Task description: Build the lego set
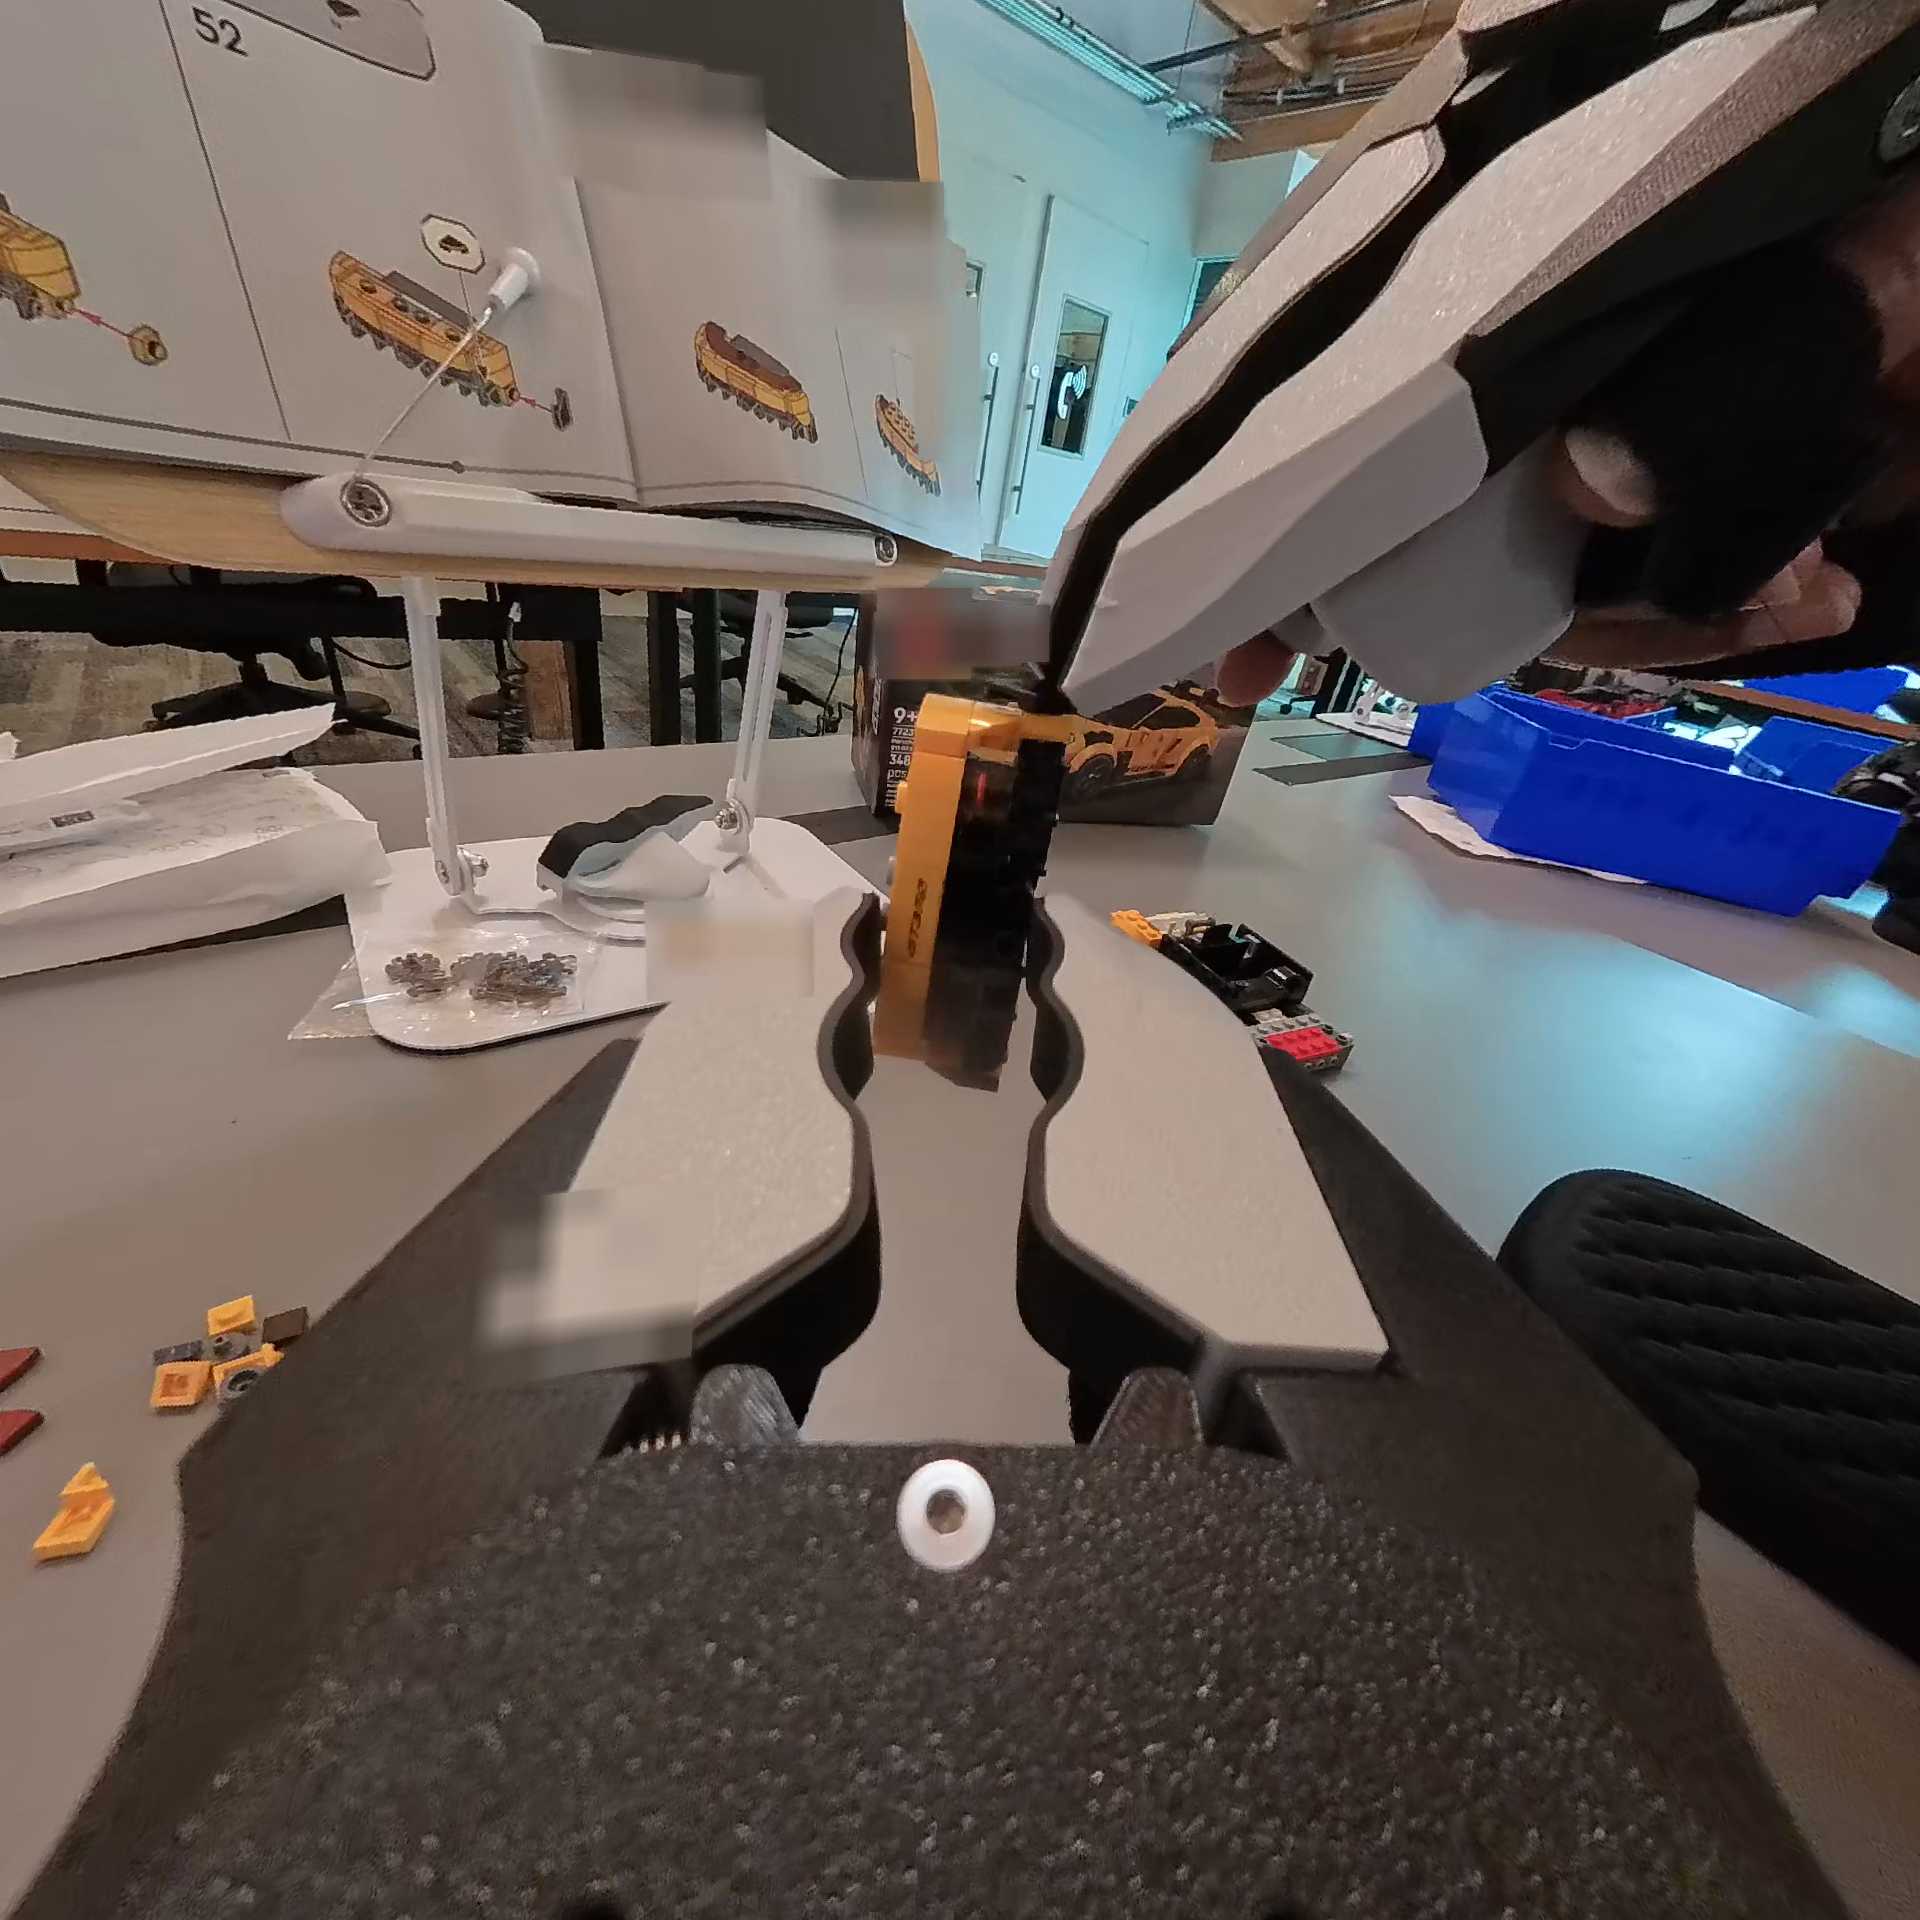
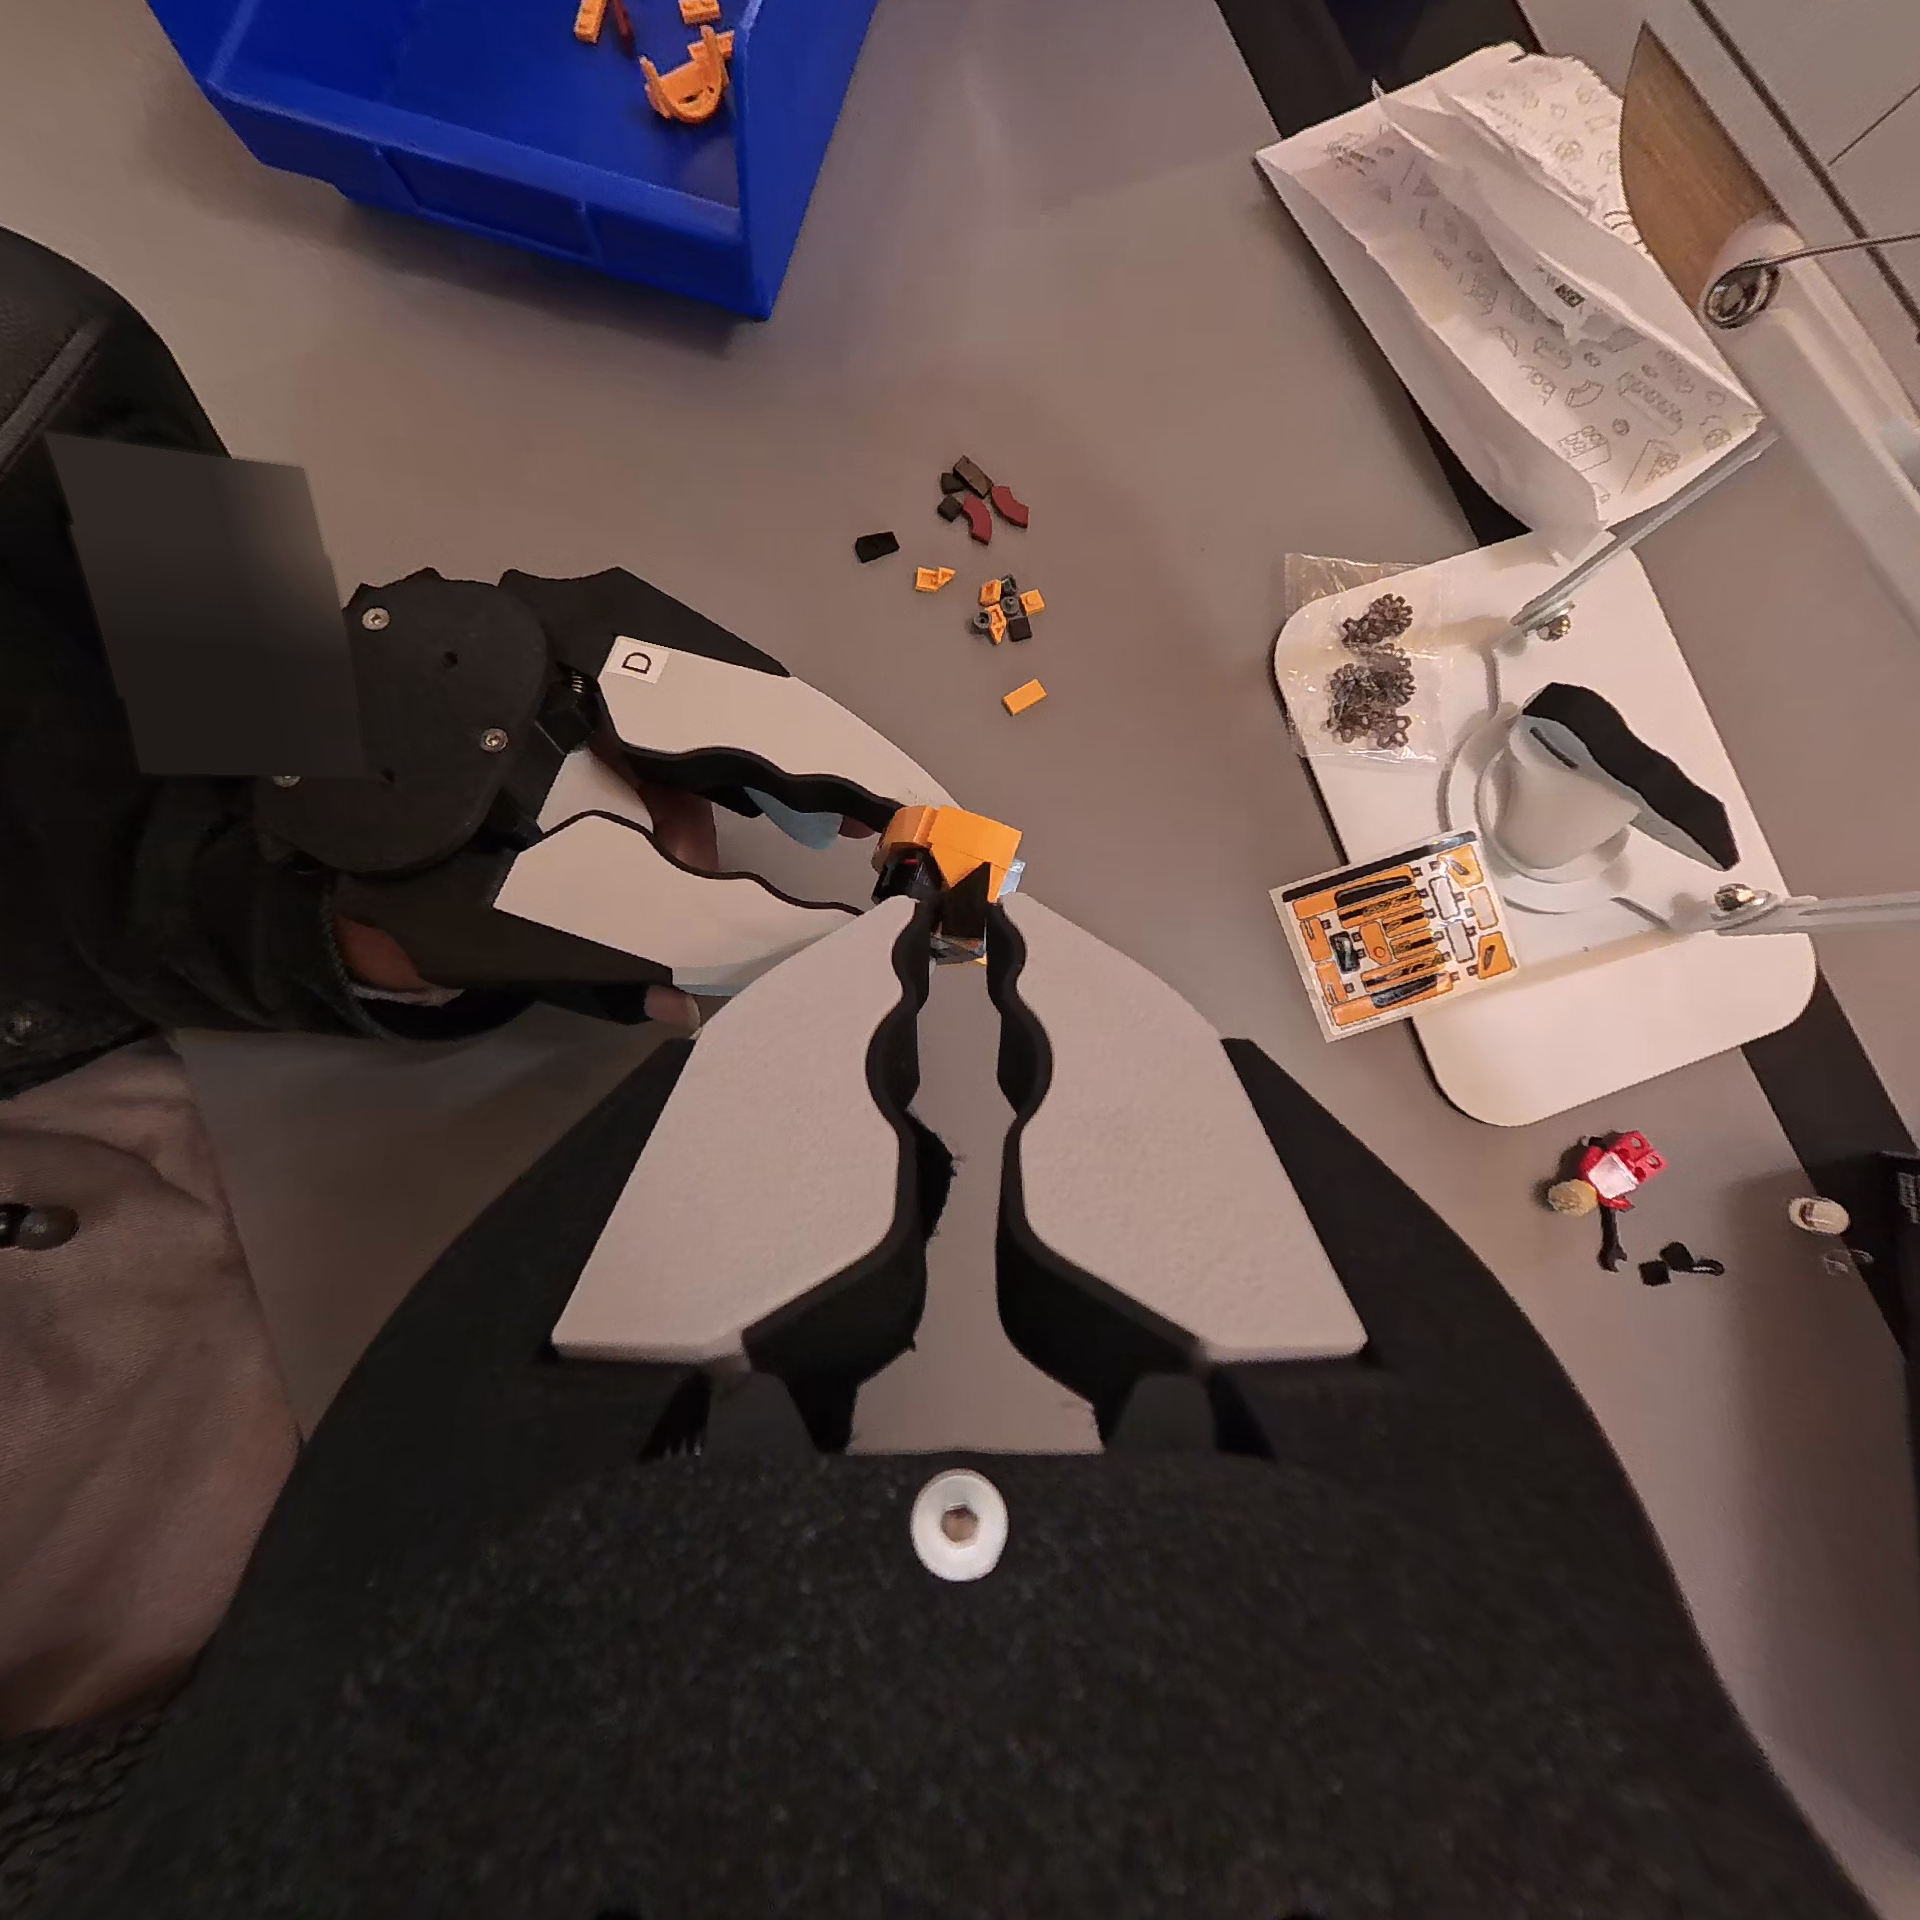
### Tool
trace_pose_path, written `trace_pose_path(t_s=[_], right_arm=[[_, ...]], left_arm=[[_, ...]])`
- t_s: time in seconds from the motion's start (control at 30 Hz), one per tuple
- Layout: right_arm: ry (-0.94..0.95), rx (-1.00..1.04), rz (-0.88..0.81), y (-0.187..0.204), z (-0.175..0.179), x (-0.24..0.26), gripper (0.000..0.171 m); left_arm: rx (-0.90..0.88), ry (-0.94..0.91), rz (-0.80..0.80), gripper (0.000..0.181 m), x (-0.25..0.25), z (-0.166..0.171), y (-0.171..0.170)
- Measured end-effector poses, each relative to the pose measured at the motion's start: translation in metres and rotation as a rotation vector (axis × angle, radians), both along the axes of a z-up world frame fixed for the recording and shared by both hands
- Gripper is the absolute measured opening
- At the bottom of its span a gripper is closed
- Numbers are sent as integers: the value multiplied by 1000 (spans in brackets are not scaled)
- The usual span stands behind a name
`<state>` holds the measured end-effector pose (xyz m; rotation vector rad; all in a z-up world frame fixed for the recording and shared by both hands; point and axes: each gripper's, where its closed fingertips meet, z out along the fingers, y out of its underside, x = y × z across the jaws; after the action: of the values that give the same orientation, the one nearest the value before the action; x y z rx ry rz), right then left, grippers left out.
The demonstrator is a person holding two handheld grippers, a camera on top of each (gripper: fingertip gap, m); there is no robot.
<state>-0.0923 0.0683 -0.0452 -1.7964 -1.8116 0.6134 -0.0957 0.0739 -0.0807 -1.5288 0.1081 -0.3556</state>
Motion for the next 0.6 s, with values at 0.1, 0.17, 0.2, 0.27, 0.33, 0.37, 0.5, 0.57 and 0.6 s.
trace_pose_path(t_s=[0.1, 0.17, 0.2, 0.27, 0.33, 0.37, 0.5, 0.57, 0.6], right_arm=[[5, -1, -1, 0, 0, 0, 10], [12, 0, 1, 1, 2, 0, 11], [23, 2, 9, 0, 4, 0, 12], [79, 29, 80, -5, 12, 0, 16], [136, 151, 197, -9, 20, 2, 20], [157, 268, 254, -7, 23, 5, 22], [171, 741, 446, -5, 15, 13, 29], [152, 828, 471, -6, 4, 14, 28], [144, 849, 476, -5, 0, 13, 28]], left_arm=[[1, -3, -2, 26, 0, 0, 0], [1, -5, -3, 26, 0, 1, 0], [1, -6, -4, 26, 0, 1, 0], [-1, -12, -10, 26, 0, 1, -1], [-1, -19, -24, 26, 1, 2, -1], [-1, -19, -28, 26, 2, 2, -2], [-13, -33, -55, 26, 4, 2, -3], [-15, -36, -63, 26, 6, 2, -3], [-16, -36, -66, 26, 6, 2, -3]])
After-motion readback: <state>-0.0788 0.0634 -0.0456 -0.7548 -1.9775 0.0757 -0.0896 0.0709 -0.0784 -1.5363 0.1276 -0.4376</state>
